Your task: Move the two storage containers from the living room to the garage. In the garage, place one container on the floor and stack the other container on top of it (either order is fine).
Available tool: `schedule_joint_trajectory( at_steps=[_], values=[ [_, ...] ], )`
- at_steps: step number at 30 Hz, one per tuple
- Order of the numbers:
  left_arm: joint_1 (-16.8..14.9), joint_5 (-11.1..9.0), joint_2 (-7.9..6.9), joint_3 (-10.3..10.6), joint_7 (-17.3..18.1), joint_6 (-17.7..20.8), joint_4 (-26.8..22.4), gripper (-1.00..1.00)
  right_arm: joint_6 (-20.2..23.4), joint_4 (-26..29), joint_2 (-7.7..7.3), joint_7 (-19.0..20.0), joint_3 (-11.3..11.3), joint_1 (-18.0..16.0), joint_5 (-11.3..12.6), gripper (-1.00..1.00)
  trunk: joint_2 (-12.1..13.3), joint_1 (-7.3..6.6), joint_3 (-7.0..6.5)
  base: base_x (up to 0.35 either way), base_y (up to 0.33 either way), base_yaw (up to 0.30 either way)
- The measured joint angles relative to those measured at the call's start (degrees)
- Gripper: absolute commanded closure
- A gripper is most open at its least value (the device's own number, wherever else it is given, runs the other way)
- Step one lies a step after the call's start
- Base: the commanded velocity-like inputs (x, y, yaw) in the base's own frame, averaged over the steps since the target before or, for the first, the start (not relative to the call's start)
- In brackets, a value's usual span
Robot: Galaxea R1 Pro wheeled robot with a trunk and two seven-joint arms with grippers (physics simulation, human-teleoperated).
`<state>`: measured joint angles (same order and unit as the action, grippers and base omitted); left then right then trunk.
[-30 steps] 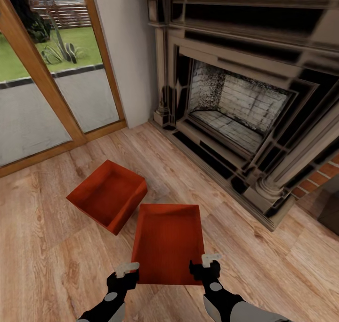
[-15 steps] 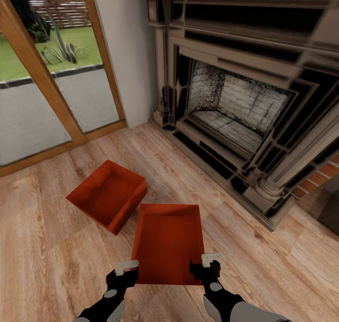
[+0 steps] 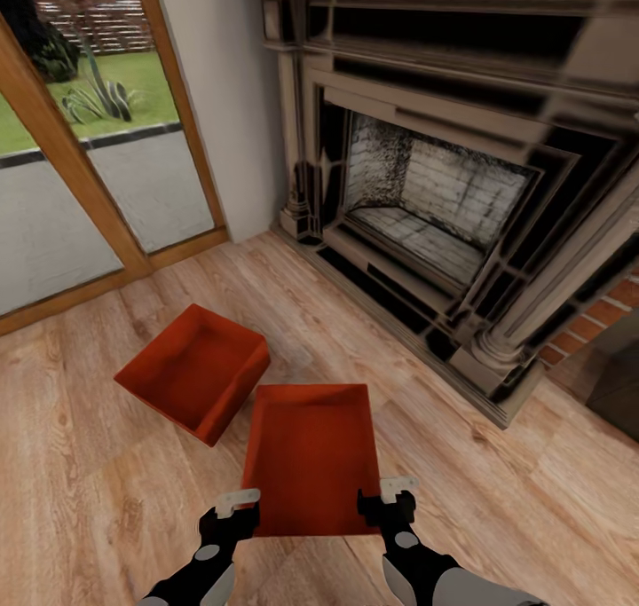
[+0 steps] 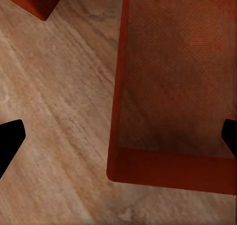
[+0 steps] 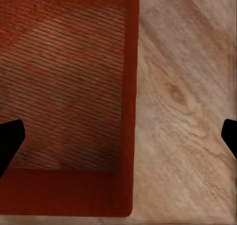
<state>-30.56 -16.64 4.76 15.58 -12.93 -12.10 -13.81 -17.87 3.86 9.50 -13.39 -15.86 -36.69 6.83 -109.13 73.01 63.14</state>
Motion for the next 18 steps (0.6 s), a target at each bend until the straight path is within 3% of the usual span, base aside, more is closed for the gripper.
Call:
schedule_joint_trajectory(
  at_steps=[18],
  values=[
    [0.0,-0.1,-0.17,-0.3,-0.2,-0.1,0.3,-1.00,0.0,0.0,-0.05,0.2,0.0,0.0,-0.1,-1.00,0.0,0.00,0.00,0.000,0.000,-0.014]
  ],
)
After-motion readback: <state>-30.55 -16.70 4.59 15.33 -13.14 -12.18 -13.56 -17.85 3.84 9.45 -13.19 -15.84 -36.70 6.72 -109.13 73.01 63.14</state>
